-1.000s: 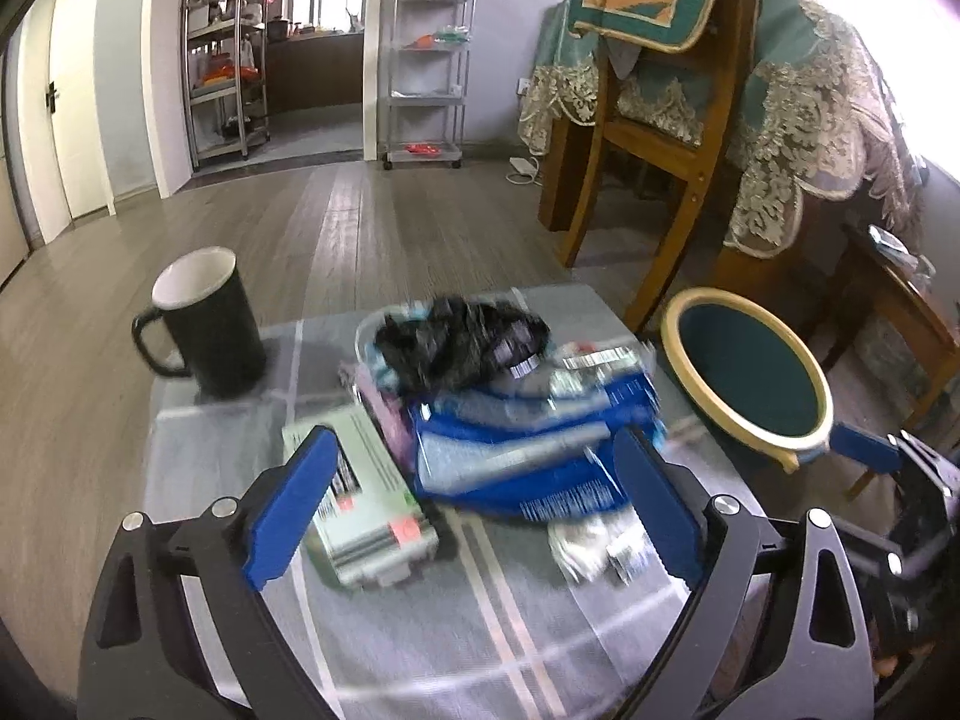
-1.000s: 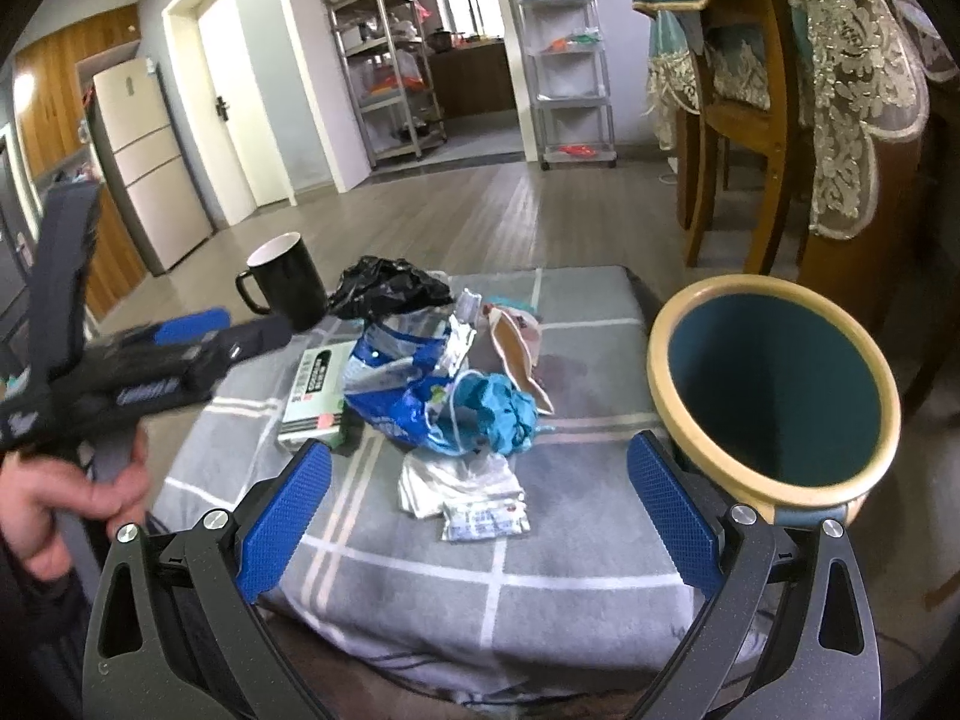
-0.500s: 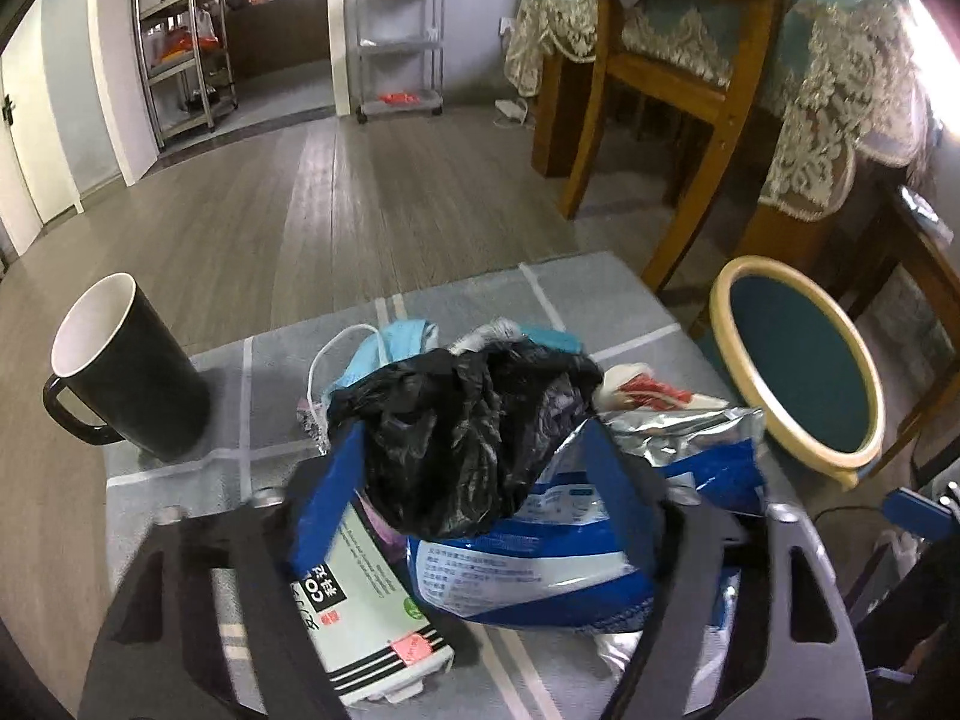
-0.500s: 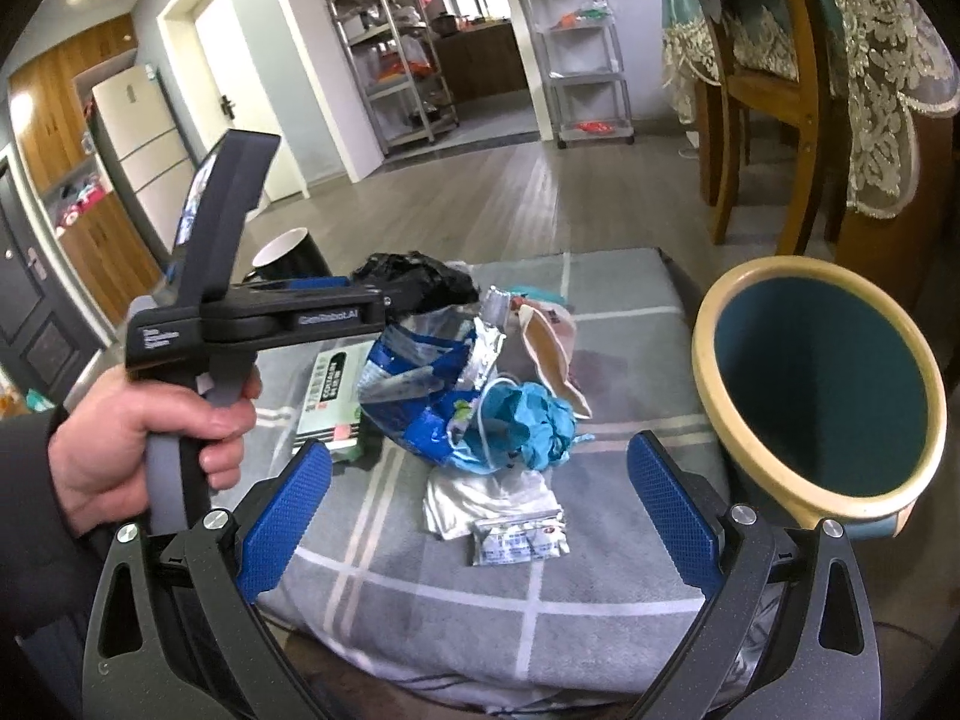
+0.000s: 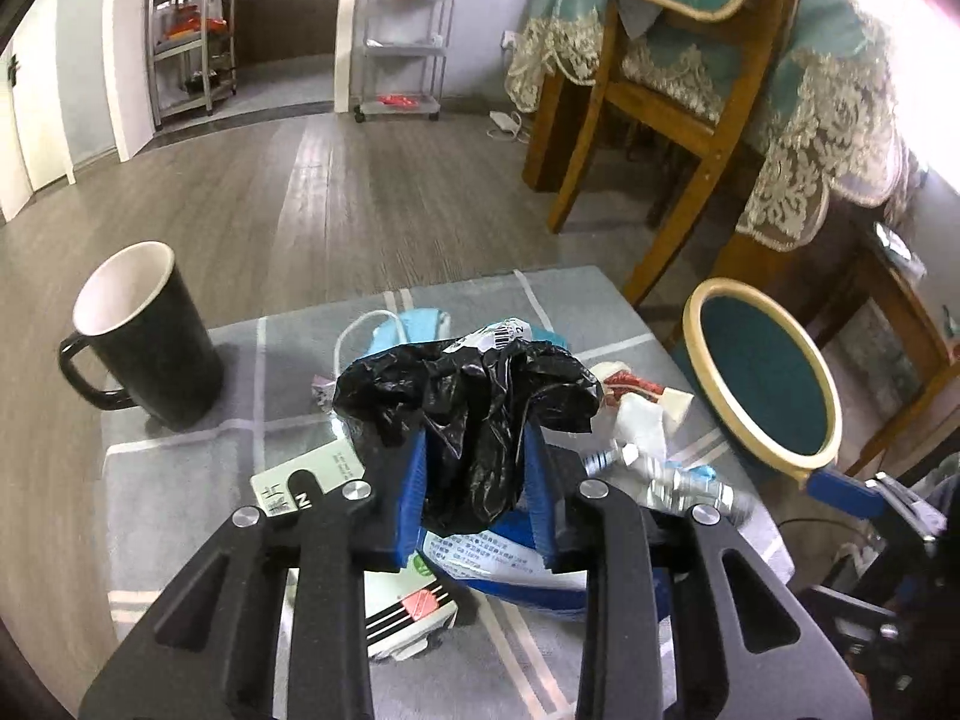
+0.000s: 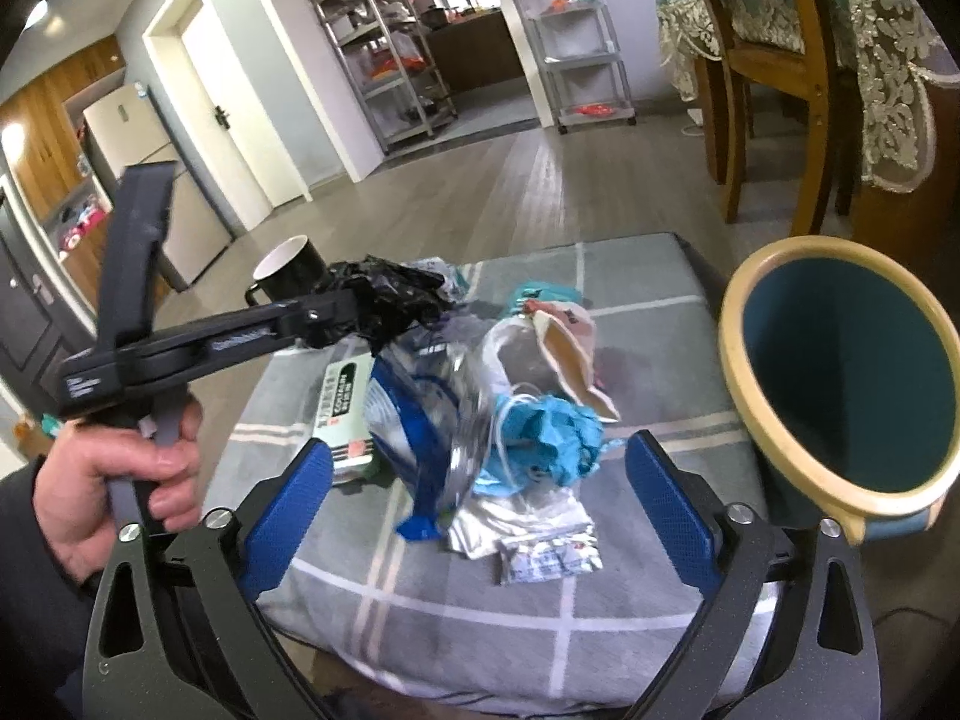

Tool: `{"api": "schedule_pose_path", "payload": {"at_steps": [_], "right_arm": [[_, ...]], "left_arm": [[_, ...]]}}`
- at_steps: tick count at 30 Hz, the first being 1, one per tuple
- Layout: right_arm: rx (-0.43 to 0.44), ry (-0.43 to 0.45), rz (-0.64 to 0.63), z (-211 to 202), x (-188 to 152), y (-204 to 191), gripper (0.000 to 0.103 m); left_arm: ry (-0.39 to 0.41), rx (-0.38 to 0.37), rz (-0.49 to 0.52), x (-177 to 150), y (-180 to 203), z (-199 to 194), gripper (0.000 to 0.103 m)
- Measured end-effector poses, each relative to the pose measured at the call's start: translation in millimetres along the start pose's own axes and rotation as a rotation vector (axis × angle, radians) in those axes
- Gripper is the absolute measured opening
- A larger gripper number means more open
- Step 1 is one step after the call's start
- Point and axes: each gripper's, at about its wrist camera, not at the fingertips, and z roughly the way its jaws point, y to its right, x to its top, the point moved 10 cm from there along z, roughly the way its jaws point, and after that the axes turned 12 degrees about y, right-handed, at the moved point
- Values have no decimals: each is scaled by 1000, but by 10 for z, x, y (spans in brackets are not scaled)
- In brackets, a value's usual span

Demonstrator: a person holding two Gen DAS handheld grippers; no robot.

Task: Collect trash
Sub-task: 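Grasp the black plastic bag with the left gripper and lift it, then grasp the blue-and-silver wrapper with the right gripper while the left gripper holds the black bag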

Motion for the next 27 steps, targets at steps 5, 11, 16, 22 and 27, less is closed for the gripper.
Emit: {"api": "schedule_pose_path", "payload": {"at_steps": [5, 11, 16, 22, 27], "right_arm": [[10, -26, -15, 145, -74, -66, 92], [35, -79, -61, 218, -256, -158, 79], [72, -140, -59, 380, -417, -239, 66], [95, -224, -9, 615, -584, -277, 43], [92, -222, -9, 564, -607, -325, 20]], "left_arm": [[60, -6, -79, 120, -127, -194, 28], [134, 10, -184, 230, -357, -461, 28], [168, 13, -221, 261, -422, -597, 28], [167, 5, -227, 202, -450, -607, 28], [174, 11, -245, 165, -507, -606, 28]]}}
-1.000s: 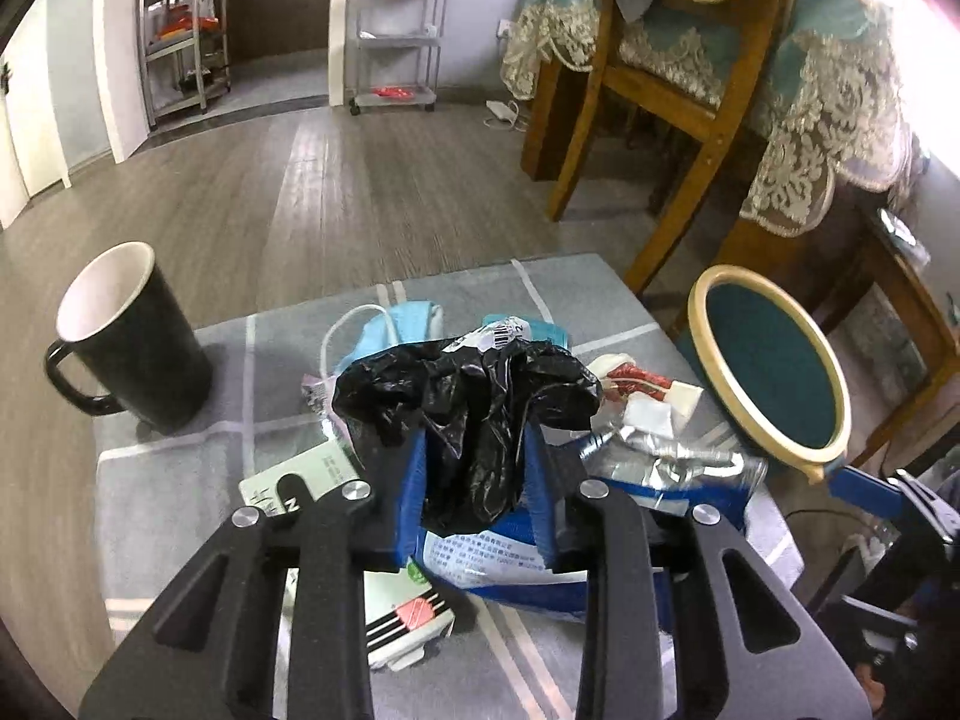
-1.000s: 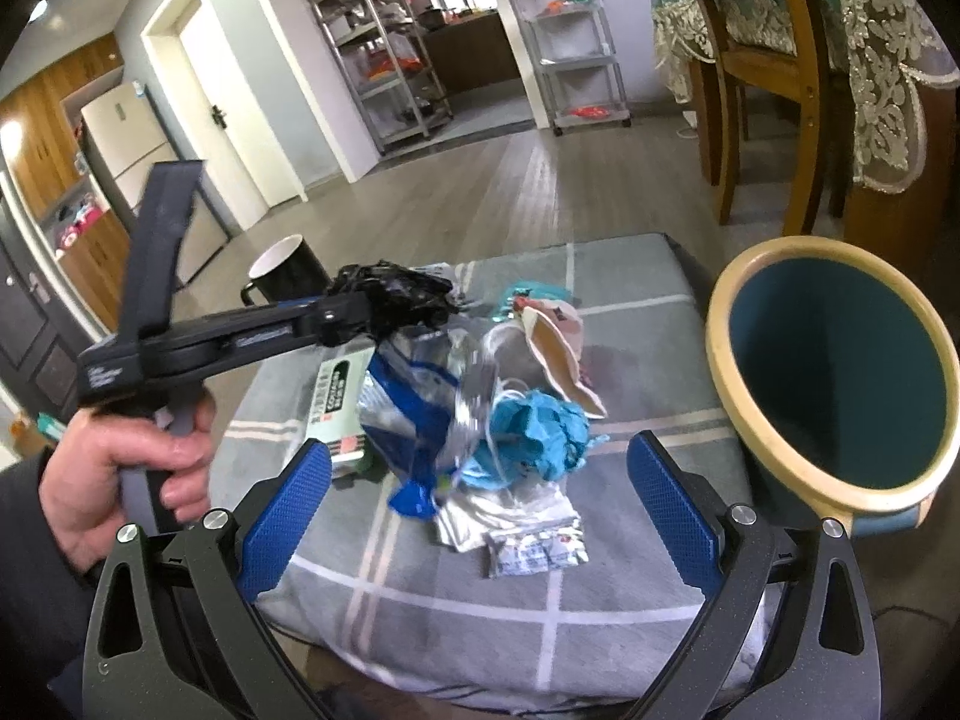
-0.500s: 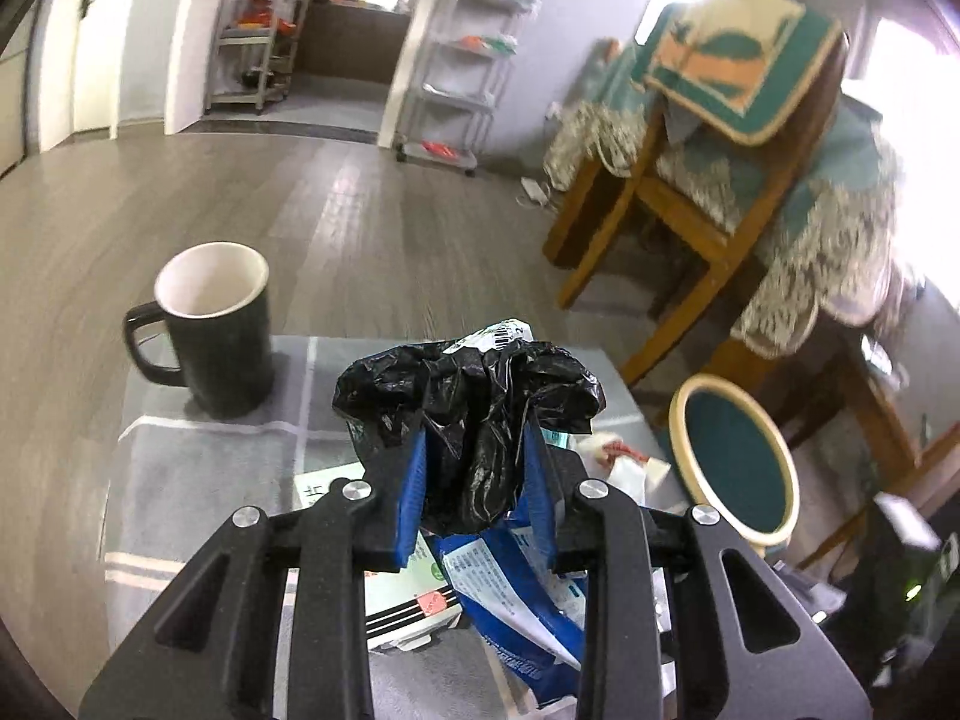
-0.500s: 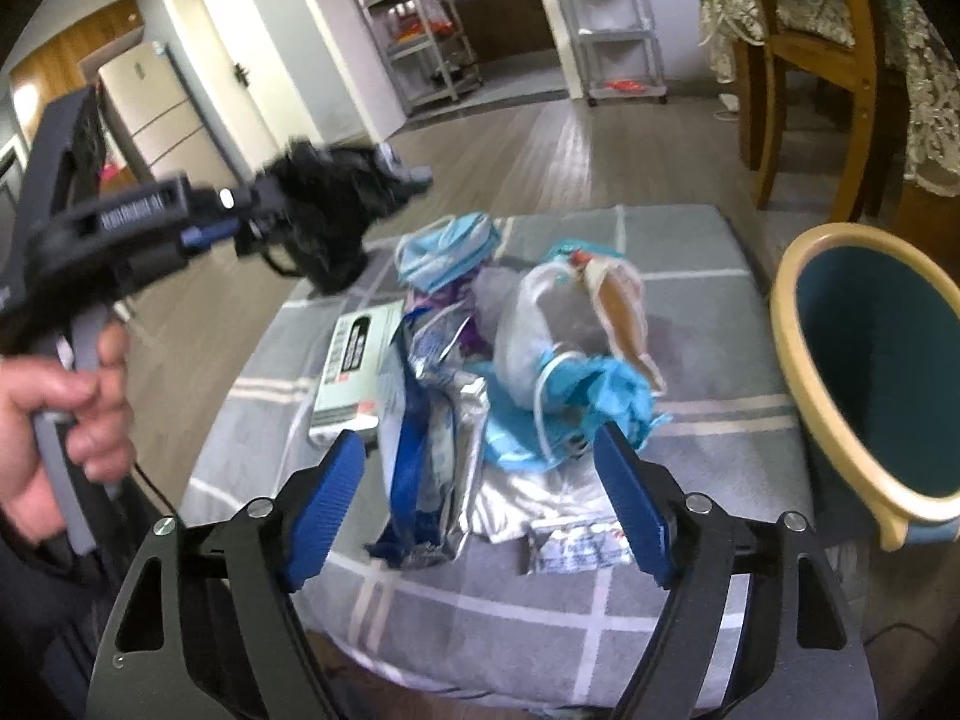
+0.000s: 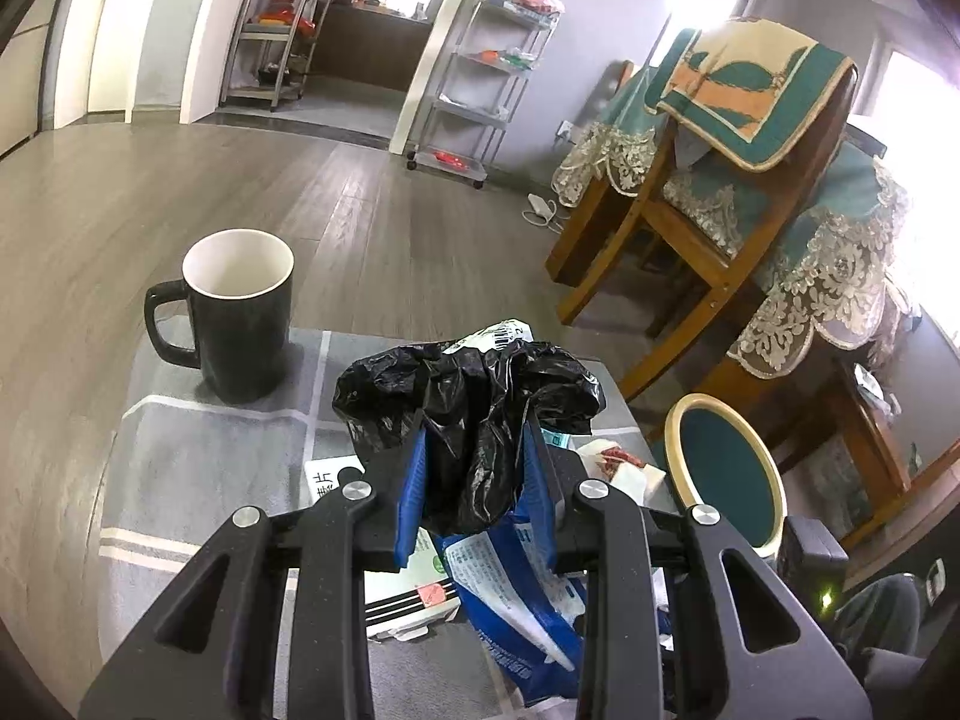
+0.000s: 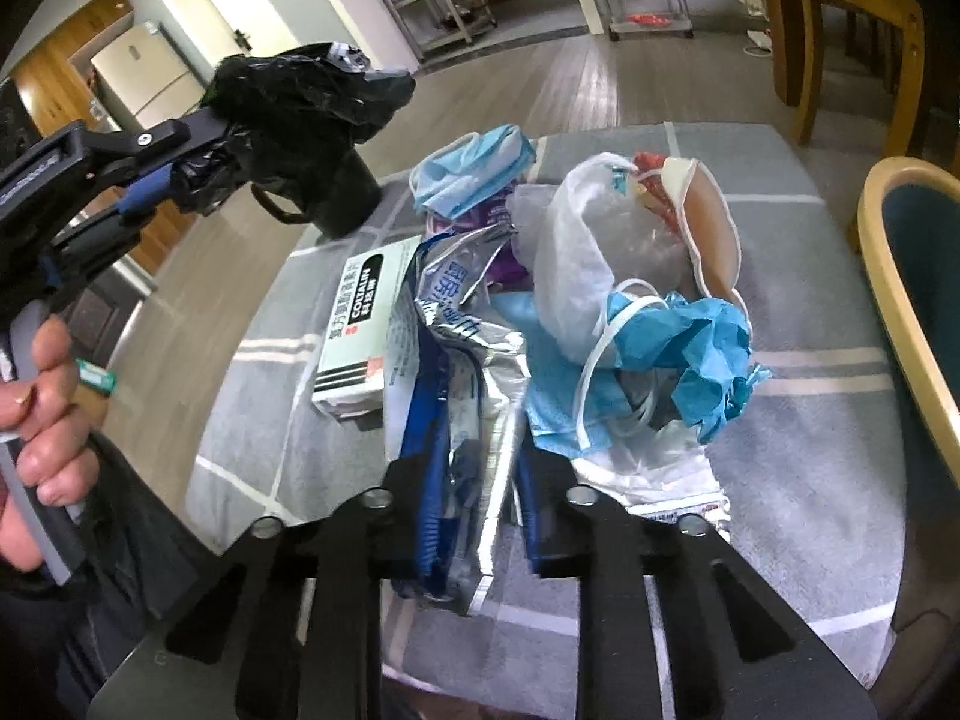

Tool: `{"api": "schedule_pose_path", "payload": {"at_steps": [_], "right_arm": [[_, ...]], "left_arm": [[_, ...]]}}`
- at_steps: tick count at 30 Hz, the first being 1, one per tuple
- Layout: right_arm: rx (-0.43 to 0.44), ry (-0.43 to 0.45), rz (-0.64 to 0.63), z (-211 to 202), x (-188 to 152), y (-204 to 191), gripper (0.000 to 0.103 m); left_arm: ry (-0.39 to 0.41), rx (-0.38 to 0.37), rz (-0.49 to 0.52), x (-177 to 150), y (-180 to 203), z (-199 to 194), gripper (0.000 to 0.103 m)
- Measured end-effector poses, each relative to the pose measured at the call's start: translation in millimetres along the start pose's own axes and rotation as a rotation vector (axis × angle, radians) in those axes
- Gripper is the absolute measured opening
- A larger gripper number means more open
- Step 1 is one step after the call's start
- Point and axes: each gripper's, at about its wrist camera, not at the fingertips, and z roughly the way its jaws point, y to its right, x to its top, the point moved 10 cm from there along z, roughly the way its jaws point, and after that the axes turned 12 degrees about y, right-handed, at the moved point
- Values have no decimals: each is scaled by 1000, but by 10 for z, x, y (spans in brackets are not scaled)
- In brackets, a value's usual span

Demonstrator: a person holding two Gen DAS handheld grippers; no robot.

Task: Collect trash
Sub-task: 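Grasp the blue-and-silver wrapper with the right gripper while the left gripper holds the black bag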

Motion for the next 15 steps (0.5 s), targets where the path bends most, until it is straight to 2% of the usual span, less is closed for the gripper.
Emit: {"api": "schedule_pose_path", "payload": {"at_steps": [6, 15], "right_arm": [[-29, 35, -19, -162, 39, -1, 20], [-24, 28, -41, -152, 14, -50, 20]], "left_arm": [[1, -11, 8, -14, 61, 11, 28], [-15, -14, 16, -67, 77, 66, 28]]}}
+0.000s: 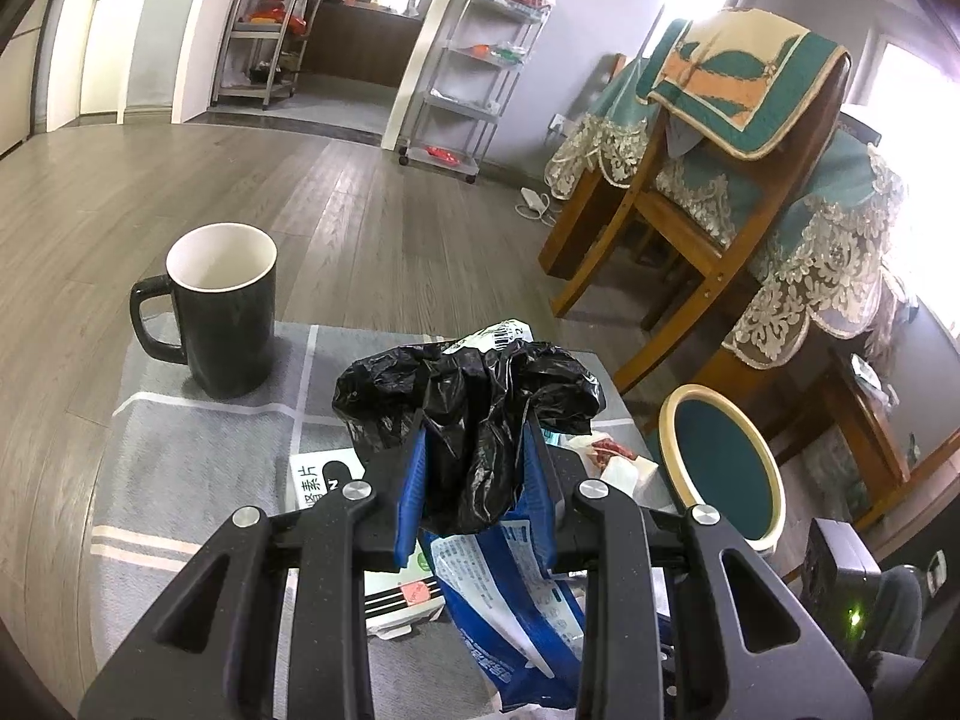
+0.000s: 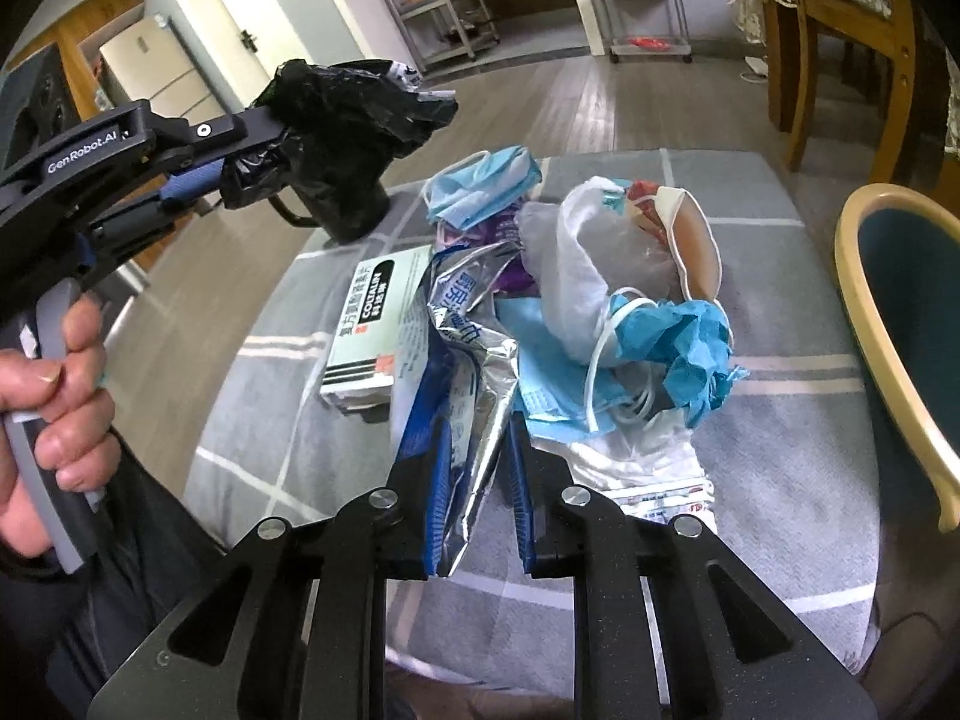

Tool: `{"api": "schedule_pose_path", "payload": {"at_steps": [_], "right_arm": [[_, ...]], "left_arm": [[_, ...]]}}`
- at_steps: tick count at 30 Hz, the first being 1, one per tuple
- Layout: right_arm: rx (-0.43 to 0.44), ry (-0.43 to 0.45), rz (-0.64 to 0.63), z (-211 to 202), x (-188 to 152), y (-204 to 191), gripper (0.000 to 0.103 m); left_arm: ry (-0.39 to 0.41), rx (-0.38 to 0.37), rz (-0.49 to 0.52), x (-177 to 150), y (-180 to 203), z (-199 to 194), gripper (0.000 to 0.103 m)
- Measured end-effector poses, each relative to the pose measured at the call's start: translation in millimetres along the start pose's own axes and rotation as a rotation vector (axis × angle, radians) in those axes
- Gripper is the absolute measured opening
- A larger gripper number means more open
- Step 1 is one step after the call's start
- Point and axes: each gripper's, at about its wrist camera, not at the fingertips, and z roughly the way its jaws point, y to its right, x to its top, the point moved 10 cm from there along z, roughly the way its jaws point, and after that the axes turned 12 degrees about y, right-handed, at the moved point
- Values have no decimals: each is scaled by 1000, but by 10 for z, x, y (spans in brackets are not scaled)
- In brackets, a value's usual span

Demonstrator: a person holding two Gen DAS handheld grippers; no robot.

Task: Collect trash
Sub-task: 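Grasp the blue-and-silver wrapper with the right gripper while the left gripper holds the black bag, then carry the wrapper into the teal bin and open the right gripper while the left holds the bag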

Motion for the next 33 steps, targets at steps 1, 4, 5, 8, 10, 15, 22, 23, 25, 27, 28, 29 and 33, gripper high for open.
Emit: {"api": "schedule_pose_path", "payload": {"at_steps": [1, 4, 5, 8, 10, 15, 22, 23, 25, 27, 28, 29, 33], "right_arm": [[1, -1, 1, 14, 4, -1, 20], [-5, 18, -7, -10, 37, 11, 13], [-6, 29, -8, -27, 57, 7, 11], [-2, 72, 4, -135, 160, 17, 10], [4, 101, 10, -214, 232, 12, 10], [15, 161, 20, -409, 388, 16, 10], [-2, 269, 63, -861, 619, 246, 10], [-11, 288, 75, -953, 651, 322, 10], [-28, 312, 92, -1068, 689, 432, 10], [-49, 340, 120, -1195, 714, 568, 10], [-57, 354, 138, -1255, 725, 644, 10], [-67, 368, 151, -1313, 735, 721, 10], [-119, 412, 200, -1468, 720, 1004, 10]], "left_arm": [[-2, 0, 0, -6, 2, 8, 28], [-4, 3, -2, -19, -7, 21, 28], [-3, 3, -4, -20, -13, 21, 28], [5, 3, -13, -5, -22, 20, 28], [11, 1, -14, -1, -15, 17, 28], [29, -10, -9, 15, 28, -4, 28], [52, -54, 3, 15, 178, -33, 28], [53, -63, 5, 12, 211, -29, 28], [51, -85, 24, -4, 326, -15, 28], [44, -103, 60, -23, 464, 5, 28], [41, -121, 75, -30, 561, 14, 28], [39, -134, 83, -34, 630, 18, 28], [9, -192, 128, -116, 1022, 86, 28]]}}
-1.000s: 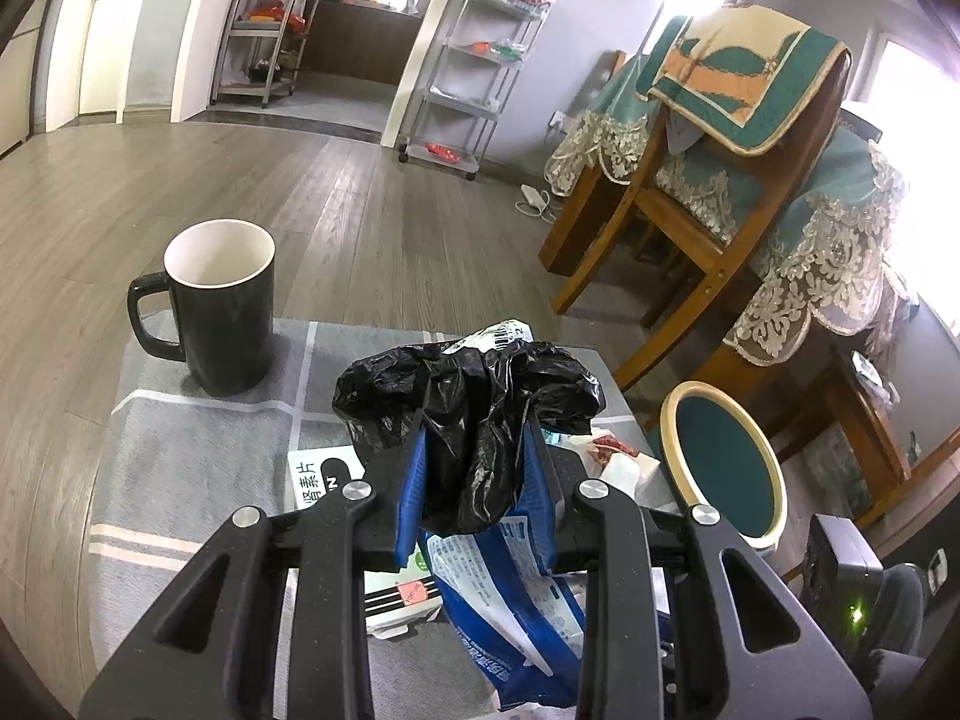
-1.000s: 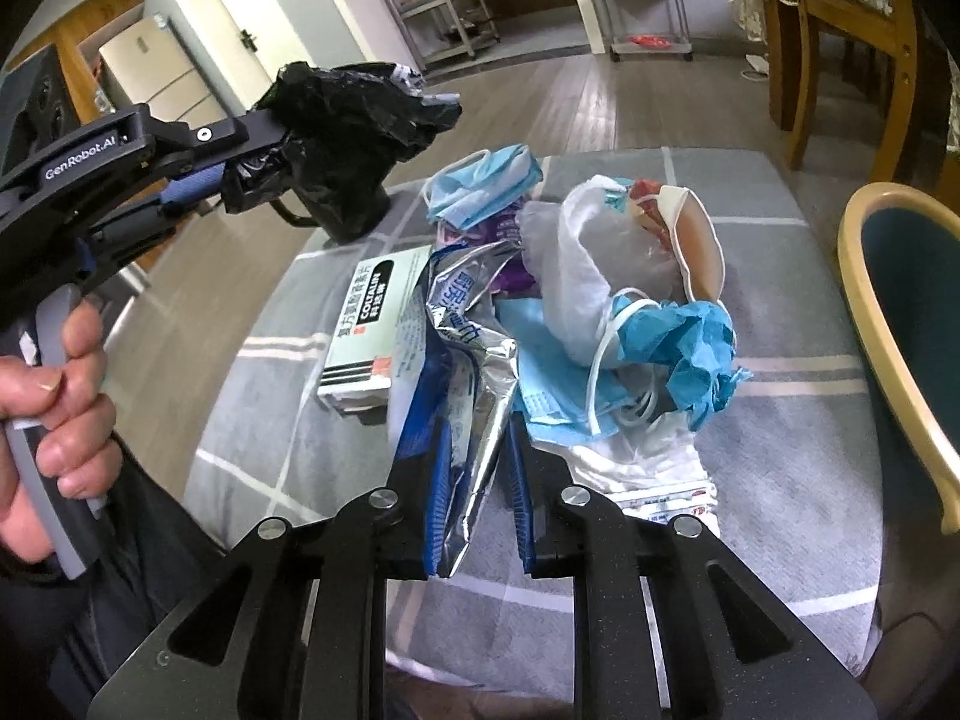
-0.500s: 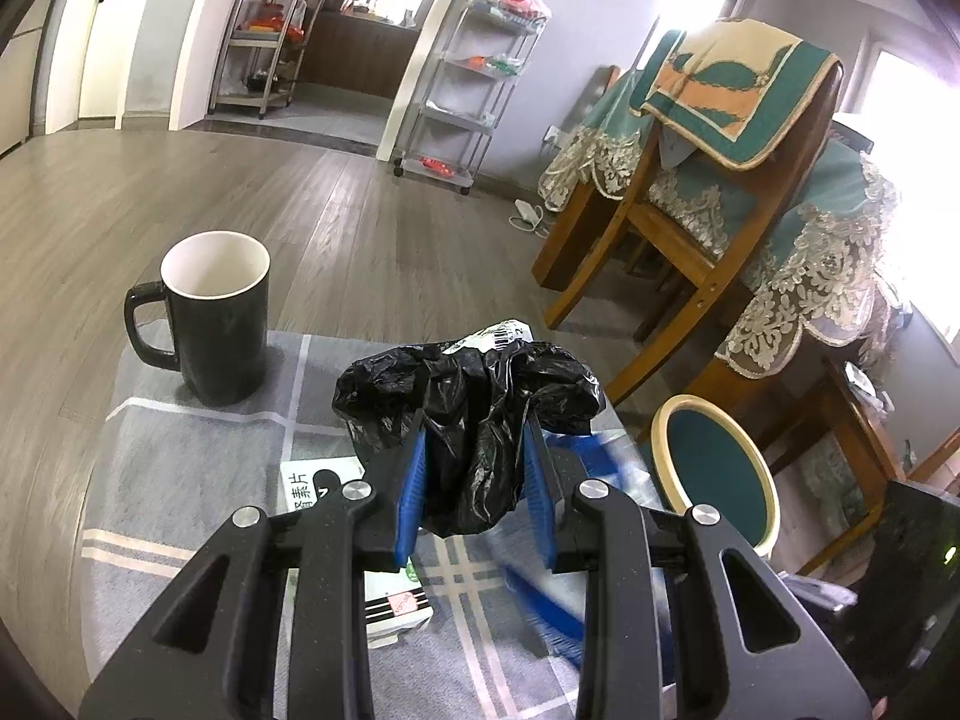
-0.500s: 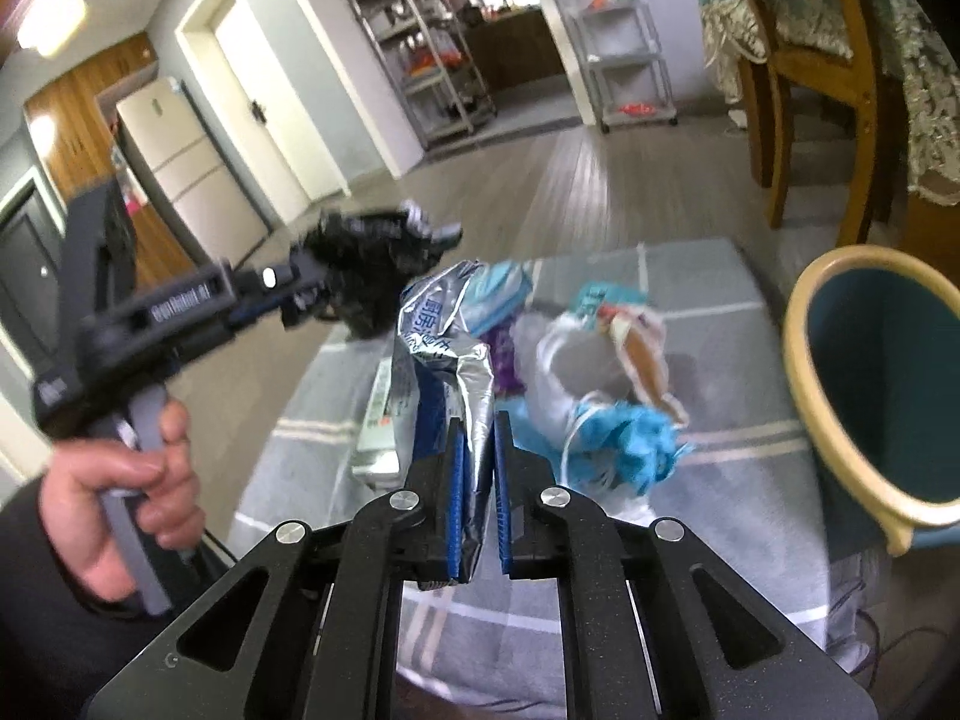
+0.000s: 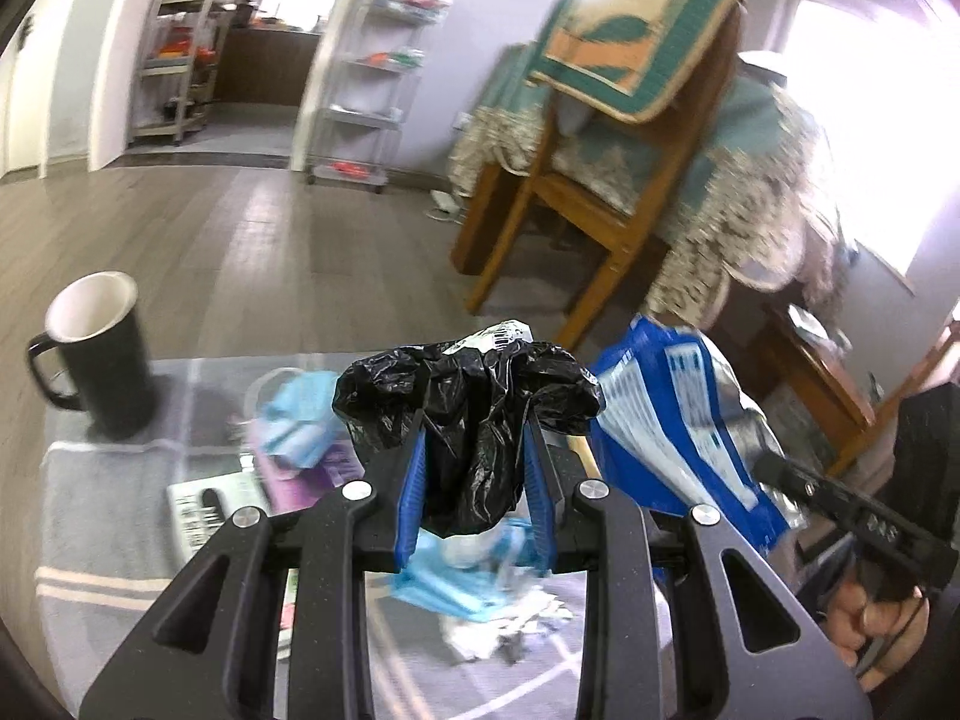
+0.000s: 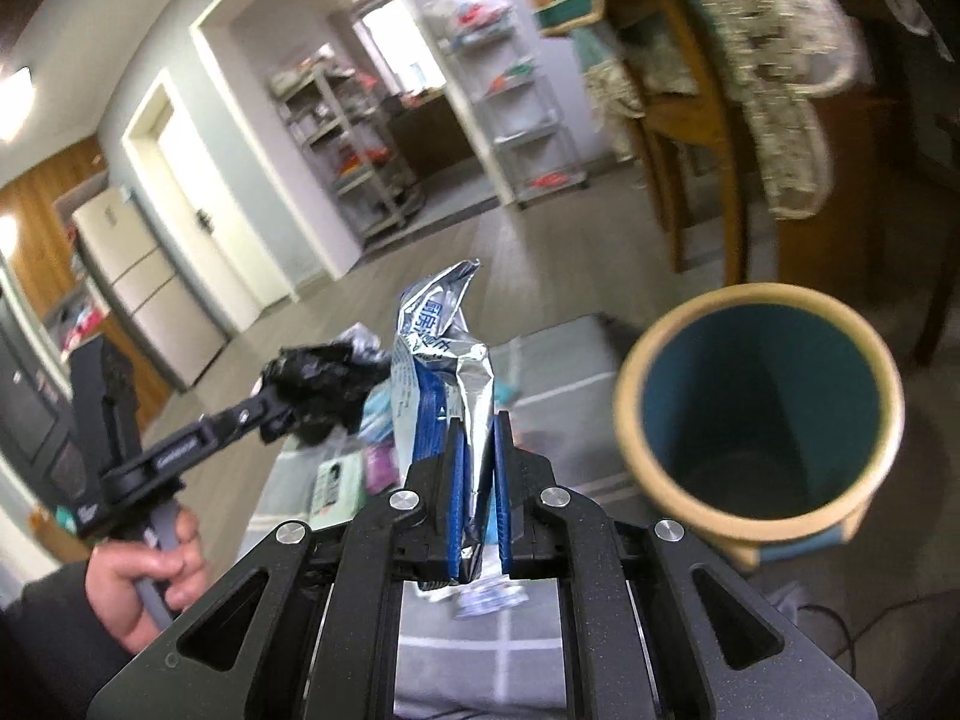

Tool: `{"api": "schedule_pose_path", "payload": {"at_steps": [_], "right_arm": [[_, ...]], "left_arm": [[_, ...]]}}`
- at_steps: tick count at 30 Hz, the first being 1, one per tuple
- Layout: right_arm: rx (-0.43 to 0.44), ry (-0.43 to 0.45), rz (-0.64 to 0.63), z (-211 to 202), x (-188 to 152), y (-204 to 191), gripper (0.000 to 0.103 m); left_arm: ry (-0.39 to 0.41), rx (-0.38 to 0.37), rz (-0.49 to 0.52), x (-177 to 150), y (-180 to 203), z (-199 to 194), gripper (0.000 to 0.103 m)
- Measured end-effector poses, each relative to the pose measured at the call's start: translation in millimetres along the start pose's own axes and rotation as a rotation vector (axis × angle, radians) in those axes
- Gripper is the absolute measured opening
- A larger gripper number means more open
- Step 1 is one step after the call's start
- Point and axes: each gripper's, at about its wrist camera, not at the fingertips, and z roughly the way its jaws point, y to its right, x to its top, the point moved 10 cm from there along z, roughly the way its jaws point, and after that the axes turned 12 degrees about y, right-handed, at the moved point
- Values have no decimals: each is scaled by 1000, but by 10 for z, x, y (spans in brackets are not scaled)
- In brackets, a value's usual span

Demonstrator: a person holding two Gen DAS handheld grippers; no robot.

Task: Collect trash
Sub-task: 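Carry the wrapper into the teal bin and open the right gripper while the left holds the bag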

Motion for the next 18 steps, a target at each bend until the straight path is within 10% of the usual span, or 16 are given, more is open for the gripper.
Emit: {"api": "schedule_pose_path", "payload": {"at_steps": [18], "right_arm": [[-298, 100, 279, -133, 26, 1392, 10]], "left_arm": [[-228, -131, 120, -624, 1462, 1203, 28]]}}
